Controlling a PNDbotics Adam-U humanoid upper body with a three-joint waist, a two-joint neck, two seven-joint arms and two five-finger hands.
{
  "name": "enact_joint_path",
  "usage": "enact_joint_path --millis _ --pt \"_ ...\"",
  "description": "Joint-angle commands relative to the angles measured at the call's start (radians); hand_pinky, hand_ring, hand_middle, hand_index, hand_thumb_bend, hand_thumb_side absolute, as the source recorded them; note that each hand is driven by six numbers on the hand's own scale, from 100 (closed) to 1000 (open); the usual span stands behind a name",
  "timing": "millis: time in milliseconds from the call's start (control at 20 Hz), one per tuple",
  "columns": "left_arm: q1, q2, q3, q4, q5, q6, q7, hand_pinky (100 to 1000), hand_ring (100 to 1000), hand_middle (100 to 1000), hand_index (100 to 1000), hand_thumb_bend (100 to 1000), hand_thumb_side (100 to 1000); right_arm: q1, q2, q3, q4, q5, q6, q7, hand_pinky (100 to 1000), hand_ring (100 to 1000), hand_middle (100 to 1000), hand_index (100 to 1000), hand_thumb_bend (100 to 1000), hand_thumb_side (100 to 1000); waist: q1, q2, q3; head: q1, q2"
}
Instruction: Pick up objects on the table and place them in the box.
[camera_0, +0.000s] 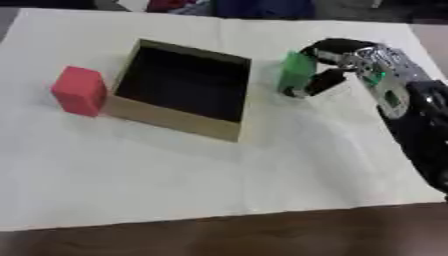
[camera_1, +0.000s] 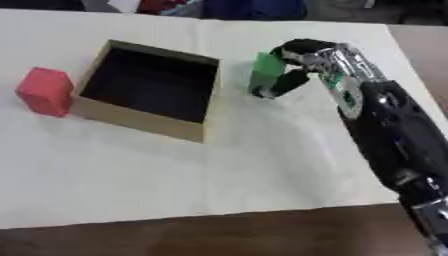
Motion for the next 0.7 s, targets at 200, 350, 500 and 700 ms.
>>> enact_joint_path --millis 200,350,500,700 --pt "-0.008 0.007 -0.001 -0.02 -0.004 -0.001 -0.007 406 583 619 722 263 991 -0.014 -0.02 -0.013 -0.025 -0.03 0.009 -0.036 893 888 693 828 243 602 0.003 -0.017 0.0 -0.001 -0.014" --pt "-0.008 0.007 -0.001 -0.02 -0.006 -0.001 -0.011 406 583 620 721 259 983 -0.012 -0.024 -0.009 -0.043 -0.045 0.011 -0.045 881 874 676 808 140 488 0.002 -0.017 -0.001 -0.001 -0.014" --pt "-0.009 0.007 -0.001 -0.02 -0.007 -0.003 -0.016 406 583 618 721 256 983 -0.011 -0.025 -0.005 -0.057 -0.058 0.013 -0.052 871 864 658 791 100 352 0.002 -0.019 -0.001 -0.001 -0.015" --pt "-0.008 0.007 0.001 -0.02 -0.005 -0.004 -0.014 407 583 618 720 254 981 -0.009 -0.028 0.0 -0.084 -0.083 0.015 -0.06 873 853 644 774 100 233 0.001 -0.02 -0.001 0.0 -0.016"
